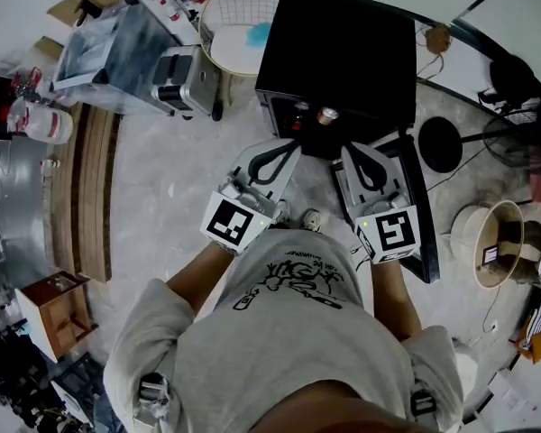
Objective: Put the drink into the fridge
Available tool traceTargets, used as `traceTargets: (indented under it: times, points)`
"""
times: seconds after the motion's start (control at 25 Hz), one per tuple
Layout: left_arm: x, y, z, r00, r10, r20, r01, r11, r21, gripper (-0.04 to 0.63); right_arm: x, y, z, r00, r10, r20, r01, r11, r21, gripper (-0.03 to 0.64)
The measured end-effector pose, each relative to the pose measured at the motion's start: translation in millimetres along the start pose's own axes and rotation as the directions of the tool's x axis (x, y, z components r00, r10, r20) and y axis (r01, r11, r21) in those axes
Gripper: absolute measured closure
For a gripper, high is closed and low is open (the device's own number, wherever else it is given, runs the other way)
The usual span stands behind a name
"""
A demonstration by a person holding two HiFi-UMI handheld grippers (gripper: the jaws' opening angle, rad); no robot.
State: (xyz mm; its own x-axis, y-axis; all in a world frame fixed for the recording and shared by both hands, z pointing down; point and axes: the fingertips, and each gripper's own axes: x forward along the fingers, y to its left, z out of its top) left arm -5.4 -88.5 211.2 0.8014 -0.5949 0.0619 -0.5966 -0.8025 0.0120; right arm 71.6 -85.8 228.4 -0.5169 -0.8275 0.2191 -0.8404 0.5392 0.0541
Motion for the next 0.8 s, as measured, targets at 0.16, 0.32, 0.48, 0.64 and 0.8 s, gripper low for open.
traceTargets:
  times: [0.16,0.32,0.48,0.64,0.8]
  points:
    - [-7.0,-10.8,13.5,1.0,-0.005,0.016,0.005,1.0,0.004,0.574,-15.1,8.4,20.3,1.0,-0.002,0.025,0.002,1.0,-0.01,0.609]
    - [-13.9,-18.9,26.9,1.0,-0.001,0.031,0.002,1.0,-0.008,0.574,-27.6,19.3,42.8,0.999,0.002,0.051,-0.003,1.0,0.016,0.609]
    - [-17.8,-28.7,34.8,0.999,-0.004,0.042,0.004,1.0,0.01,0.574,-36.4,28.2,49.3,0.999,0.016,0.043,-0.014,0.999,-0.043,0.609]
    - [-21.1,-35.6,35.5,0.999,0.005,0.043,-0.006,1.0,0.01,0.574,-40.5,30.6,52.9,0.998,0.009,0.058,-0.007,0.999,-0.034,0.609]
    - [-27.3,-38.3,38.7,0.999,0.016,0.048,-0.016,1.0,0.006,0.574,-46.0,34.2,54.8,0.998,0.009,0.063,-0.007,1.0,-0.027,0.609]
